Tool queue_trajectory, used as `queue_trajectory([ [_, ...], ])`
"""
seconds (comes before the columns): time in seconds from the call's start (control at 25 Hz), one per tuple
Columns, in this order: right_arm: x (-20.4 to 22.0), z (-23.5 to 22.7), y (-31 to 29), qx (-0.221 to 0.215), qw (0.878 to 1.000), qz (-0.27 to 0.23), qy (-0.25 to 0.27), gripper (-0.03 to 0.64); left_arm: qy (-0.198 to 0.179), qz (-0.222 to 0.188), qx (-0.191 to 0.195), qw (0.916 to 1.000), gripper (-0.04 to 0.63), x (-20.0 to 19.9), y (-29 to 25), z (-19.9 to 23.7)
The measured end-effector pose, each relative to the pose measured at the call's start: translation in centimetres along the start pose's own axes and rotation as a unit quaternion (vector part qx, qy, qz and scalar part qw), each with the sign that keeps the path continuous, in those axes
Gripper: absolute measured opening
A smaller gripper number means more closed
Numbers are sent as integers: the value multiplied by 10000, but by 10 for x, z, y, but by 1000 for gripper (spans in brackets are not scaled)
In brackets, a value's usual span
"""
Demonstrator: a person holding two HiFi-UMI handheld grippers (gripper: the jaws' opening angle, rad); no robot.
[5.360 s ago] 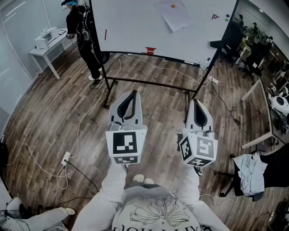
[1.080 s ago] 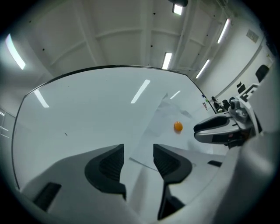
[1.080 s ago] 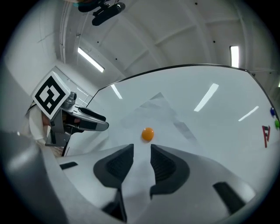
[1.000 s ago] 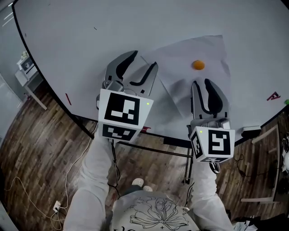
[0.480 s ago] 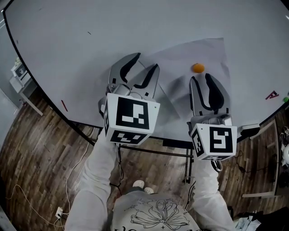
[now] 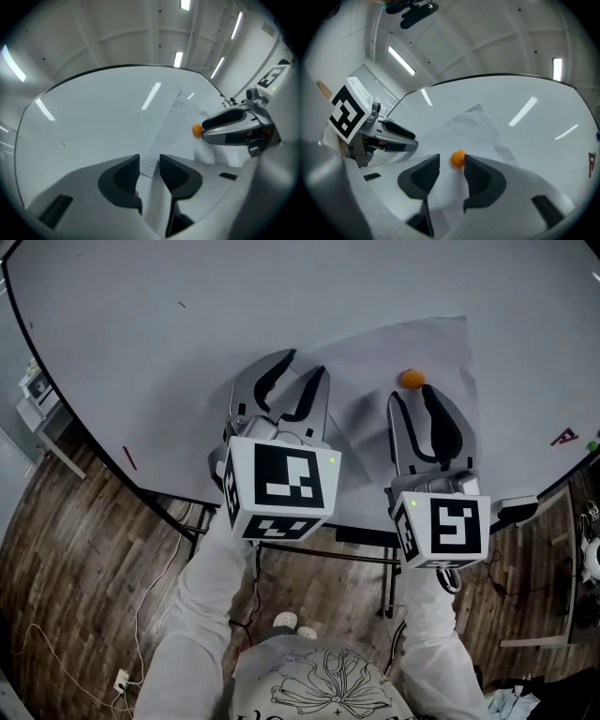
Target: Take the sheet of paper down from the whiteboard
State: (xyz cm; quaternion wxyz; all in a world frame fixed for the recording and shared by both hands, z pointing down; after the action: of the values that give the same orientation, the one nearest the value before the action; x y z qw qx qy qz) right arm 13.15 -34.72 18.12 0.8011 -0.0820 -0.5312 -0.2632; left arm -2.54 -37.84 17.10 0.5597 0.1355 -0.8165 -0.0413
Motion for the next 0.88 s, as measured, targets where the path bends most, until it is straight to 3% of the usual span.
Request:
queue_trajectory([
  [0.08, -2, 0, -2, 13, 10000, 24, 68, 159, -57, 32, -158, 9999, 100, 0, -1, 2],
  [0.4, -2, -2, -2, 37, 10000, 27, 63, 163, -346, 85, -312, 9989, 64, 1, -2, -2],
  [0.56, -2, -2, -2, 38, 10000, -7, 82, 163, -262, 159, -266, 9992, 23, 2, -1, 0],
  [0.88, 0, -1, 0, -3, 10000, 62, 23, 166, 39, 75, 82, 9999, 8, 2, 7, -8],
])
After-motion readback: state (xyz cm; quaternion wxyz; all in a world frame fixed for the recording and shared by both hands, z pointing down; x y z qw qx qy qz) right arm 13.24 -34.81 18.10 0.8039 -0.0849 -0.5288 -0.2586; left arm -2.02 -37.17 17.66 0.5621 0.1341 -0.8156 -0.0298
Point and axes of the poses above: the fingertips, and each gripper's own axes: y backward along the fingers, z to its left, x out of its underside, the point moved 6 cm from there along y, backward along the fingers, and after that the axes turned 13 degrees about -x, right-handed, at the moved point
